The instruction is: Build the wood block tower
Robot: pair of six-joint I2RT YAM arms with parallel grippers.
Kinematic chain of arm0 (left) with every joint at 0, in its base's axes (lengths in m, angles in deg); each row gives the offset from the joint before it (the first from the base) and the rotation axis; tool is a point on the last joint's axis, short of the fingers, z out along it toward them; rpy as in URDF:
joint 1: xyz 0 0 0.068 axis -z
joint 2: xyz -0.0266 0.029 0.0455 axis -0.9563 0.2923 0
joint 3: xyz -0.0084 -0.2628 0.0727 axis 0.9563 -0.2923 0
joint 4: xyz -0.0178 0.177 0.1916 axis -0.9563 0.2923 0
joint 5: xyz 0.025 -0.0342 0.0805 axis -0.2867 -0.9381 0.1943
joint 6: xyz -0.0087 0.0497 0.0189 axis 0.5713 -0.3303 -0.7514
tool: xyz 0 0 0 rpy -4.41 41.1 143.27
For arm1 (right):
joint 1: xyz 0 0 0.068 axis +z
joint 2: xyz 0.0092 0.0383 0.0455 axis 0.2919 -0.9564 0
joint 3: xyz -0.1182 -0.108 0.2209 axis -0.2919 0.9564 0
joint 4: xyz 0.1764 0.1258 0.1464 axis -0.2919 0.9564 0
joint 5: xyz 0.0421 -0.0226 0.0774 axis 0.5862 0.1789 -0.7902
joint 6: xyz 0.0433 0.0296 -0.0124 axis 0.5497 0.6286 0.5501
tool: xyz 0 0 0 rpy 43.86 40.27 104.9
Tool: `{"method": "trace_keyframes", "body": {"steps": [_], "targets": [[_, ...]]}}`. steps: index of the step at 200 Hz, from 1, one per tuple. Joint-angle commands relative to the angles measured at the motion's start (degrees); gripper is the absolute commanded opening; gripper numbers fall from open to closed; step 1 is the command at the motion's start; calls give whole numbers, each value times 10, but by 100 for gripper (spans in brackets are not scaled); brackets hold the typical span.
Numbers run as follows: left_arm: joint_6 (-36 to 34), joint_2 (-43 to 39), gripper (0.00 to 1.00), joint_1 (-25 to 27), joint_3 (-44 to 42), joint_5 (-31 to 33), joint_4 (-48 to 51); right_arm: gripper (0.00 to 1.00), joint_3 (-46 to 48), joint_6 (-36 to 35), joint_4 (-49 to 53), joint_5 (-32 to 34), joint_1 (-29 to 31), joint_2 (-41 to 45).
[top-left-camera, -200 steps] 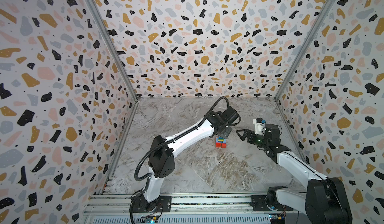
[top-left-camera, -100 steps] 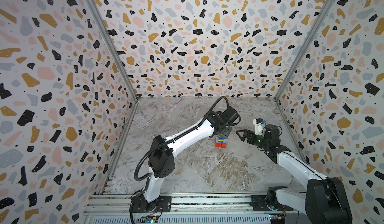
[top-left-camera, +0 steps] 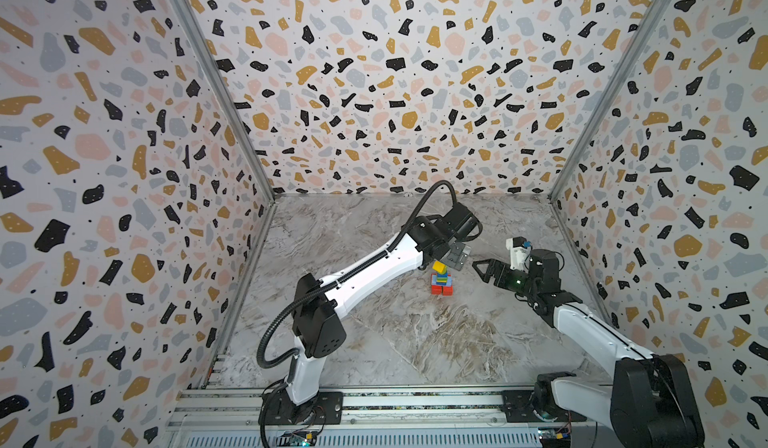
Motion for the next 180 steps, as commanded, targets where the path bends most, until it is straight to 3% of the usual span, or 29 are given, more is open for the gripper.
{"method": "trace_keyframes", "body": {"steps": [1,41,75,92,129,157,180], "targets": [[20,-51,100,-17,21,55,0,99,-19,-9,12,13,-3,17],[58,-187,100,-103,-89,75,-100,99,-40,-5,39,55,-5,74],[112,-343,100,-264,-291,35,-234,99,-41,-16,40,101,-21,96],[98,-420,100,-318,-413,40,-321,99,-37,-41,32,137,-34,100],[53,-539,100,-333,-591,210,-446,99,6,-100,-20,256,-38,144],[21,-531,100,-340,-655,294,-486,99,86,-123,-125,325,-38,192],[-39,-524,100,-362,-736,341,-587,99,155,-151,-214,376,-44,232]]}}
